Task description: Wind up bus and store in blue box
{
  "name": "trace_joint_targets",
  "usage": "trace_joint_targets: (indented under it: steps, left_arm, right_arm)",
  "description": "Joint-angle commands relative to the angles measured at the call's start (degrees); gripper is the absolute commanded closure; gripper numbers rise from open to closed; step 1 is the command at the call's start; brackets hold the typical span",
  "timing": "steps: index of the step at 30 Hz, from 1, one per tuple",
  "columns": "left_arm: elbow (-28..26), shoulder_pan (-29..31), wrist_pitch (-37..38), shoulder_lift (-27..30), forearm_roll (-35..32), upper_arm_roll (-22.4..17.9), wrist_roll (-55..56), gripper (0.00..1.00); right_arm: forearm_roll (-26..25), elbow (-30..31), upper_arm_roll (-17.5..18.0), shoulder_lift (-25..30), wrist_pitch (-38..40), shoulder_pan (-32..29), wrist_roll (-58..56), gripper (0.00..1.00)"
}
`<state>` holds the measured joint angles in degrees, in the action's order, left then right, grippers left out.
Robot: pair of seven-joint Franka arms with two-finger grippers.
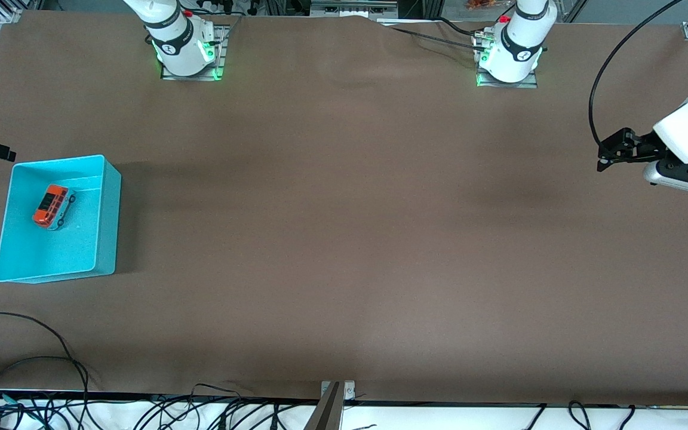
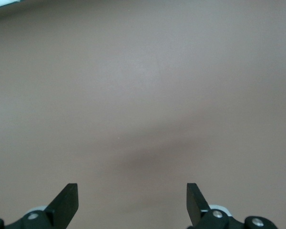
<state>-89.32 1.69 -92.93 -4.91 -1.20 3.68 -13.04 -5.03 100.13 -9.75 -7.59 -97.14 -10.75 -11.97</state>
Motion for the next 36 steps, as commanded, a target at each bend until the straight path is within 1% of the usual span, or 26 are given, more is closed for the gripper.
trace_joint_targets:
  steps: [1, 5, 8, 15, 24, 28, 34, 36]
  left_arm:
    - [2.5, -0.2, 1.9, -1.1, -1.5, 0.0, 0.1, 0.00]
    - [2.5, -0.2, 1.9, -1.2, -1.5, -0.1, 0.1, 0.00]
    - [2.5, 0.0, 1.9, -1.2, -1.5, -0.1, 0.1, 0.00]
    - [2.5, -0.2, 1.9, -1.1, -1.6, -0.1, 0.1, 0.00]
    - [2.5, 0.0, 1.9, -1.2, -1.5, -0.1, 0.1, 0.00]
    - [2.5, -0.1, 1.9, -1.1, -1.5, 0.0, 0.1, 0.00]
    - [2.5, 0.2, 1.8, -1.2, -1.5, -0.1, 0.0, 0.00]
    - [2.5, 0.1, 1.8, -1.2, -1.6, -0.2, 0.0, 0.00]
  right_arm:
    - [3.6, -4.1, 0.3, 0.6, 4.8, 0.4, 0.6, 0.00]
    - [4.0, -5.6, 0.2, 1.4, 6.7, 1.7, 0.6, 0.00]
    - [3.9, -6.0, -0.2, 2.4, 7.6, 4.5, 1.7, 0.00]
    - [4.1, -7.8, -0.3, 2.6, 9.8, 5.9, 4.2, 0.00]
    - [7.7, -12.8, -0.4, 2.4, 16.2, 7.6, 4.9, 0.00]
    - [8.9, -13.6, 0.2, 2.3, 17.4, 8.5, 9.6, 0.00]
    - [9.0, -13.7, 0.6, 2.5, 18.3, 10.0, 10.4, 0.00]
    - [9.0, -13.7, 1.5, 2.5, 18.4, 10.4, 10.5, 0.00]
